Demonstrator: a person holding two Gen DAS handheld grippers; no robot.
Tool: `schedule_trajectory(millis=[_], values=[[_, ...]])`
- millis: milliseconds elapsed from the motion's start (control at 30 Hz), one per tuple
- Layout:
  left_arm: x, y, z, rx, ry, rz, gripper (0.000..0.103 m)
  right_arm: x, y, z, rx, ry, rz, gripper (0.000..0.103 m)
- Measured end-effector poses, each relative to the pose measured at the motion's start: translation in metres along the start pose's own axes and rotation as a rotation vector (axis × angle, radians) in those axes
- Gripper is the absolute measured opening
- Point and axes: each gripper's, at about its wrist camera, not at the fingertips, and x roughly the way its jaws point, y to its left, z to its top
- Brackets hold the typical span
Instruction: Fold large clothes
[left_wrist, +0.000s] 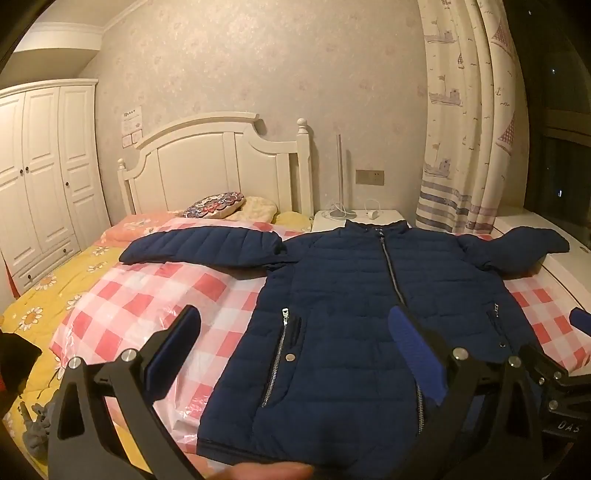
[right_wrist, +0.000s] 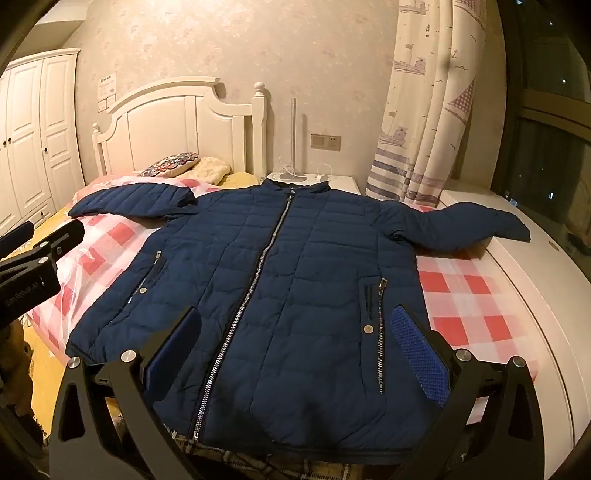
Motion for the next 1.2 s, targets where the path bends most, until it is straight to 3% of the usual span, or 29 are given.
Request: schedule_trajectory(millis=[1200], values=[[0.0023,-0.0038,-0.0029,0.004,0.01,-0.012,0.101,0.0035,0.0003,-0.0083,0.024,0.007,0.031,0.099]])
